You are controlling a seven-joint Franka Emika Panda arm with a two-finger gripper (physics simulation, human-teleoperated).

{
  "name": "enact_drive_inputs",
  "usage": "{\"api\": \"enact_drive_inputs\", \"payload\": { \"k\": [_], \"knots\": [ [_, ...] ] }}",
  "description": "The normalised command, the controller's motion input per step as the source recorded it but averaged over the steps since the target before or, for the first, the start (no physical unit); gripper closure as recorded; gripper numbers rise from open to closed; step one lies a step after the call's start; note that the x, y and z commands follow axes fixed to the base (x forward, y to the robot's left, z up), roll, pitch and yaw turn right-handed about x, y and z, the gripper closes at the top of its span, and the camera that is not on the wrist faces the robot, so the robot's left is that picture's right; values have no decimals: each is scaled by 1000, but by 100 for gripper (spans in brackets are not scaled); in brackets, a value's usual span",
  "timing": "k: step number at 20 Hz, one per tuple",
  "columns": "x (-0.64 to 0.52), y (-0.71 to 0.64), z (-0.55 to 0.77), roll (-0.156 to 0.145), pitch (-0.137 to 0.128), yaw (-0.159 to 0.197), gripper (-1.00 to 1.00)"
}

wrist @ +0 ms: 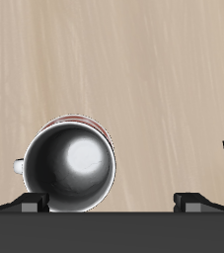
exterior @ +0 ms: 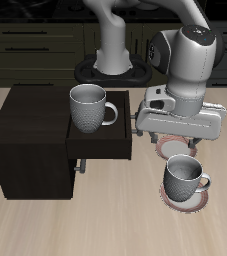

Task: Place the porcelain mug that is on the plate onto the nearest plate relative to the robot

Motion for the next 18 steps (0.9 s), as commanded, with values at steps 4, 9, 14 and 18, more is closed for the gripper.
{"api": "enact_drive_inputs", "payload": {
  "k": [4,9,14,18],
  "knots": [
    [80,93,-299,30,23,-16,-100],
    [46,2,-213,8,11,14,-100],
    [34,45,-297,6,37,7,-100],
    [37,49,-555,16,63,7,-100]
  ]
}}
